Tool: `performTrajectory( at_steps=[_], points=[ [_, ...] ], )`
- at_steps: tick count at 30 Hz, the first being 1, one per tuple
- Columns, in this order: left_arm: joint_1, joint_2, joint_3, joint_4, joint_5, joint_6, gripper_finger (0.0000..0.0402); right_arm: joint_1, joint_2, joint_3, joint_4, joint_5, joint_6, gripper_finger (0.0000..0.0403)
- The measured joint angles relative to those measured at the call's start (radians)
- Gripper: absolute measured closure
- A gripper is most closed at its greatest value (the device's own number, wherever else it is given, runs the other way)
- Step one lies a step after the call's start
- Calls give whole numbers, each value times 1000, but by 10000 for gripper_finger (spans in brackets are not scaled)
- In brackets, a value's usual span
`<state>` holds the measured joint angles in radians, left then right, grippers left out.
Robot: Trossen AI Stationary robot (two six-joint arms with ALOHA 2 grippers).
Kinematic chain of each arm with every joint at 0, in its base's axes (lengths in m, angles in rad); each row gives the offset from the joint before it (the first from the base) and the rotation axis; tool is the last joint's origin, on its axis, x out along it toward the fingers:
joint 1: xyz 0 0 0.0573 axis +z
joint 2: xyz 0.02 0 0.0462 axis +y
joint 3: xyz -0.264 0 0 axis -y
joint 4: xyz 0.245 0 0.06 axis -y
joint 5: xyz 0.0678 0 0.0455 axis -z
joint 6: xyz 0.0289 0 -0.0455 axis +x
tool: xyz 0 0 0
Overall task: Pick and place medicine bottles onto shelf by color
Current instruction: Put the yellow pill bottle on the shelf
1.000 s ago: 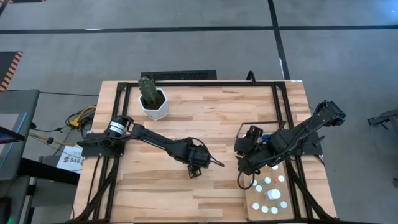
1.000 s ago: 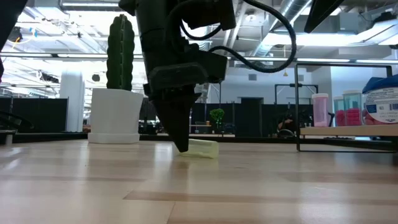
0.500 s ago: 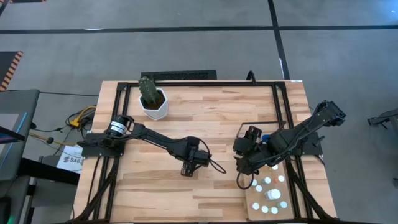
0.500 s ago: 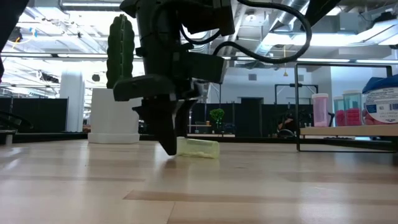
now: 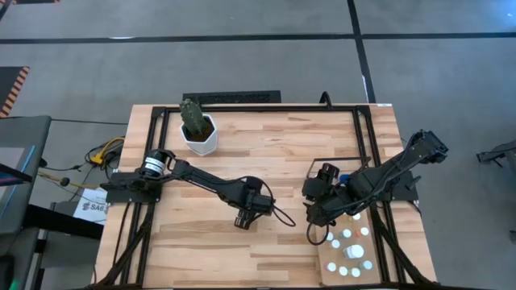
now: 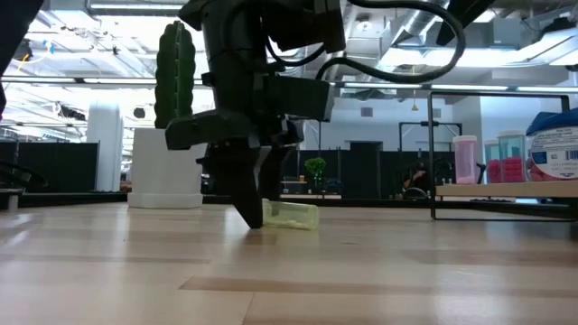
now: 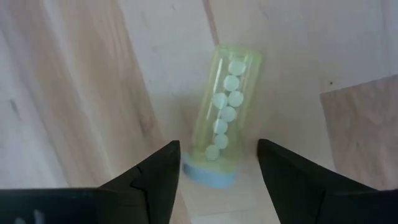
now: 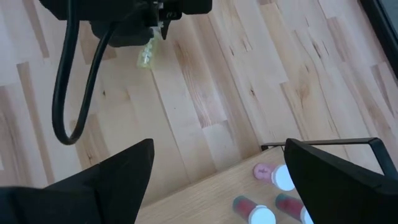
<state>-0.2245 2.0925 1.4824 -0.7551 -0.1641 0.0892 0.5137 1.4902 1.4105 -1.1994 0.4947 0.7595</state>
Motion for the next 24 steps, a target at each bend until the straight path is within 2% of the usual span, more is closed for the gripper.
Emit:
performTrajectory(
  at_steps=[8, 18, 21, 24],
  points=[
    [2, 39, 5, -15, 36, -27, 207, 0, 0, 0, 4, 0, -4, 23],
    [2, 39, 4, -30, 32, -104, 320, -1, 0, 0, 4, 0, -8, 23],
    [2, 32, 3, -45, 29, -142, 325, -14, 0, 0, 11, 0, -7, 23],
    [3, 8, 2, -70, 30, -167, 308, -35, 0, 0, 20, 0, -7, 23]
  ],
)
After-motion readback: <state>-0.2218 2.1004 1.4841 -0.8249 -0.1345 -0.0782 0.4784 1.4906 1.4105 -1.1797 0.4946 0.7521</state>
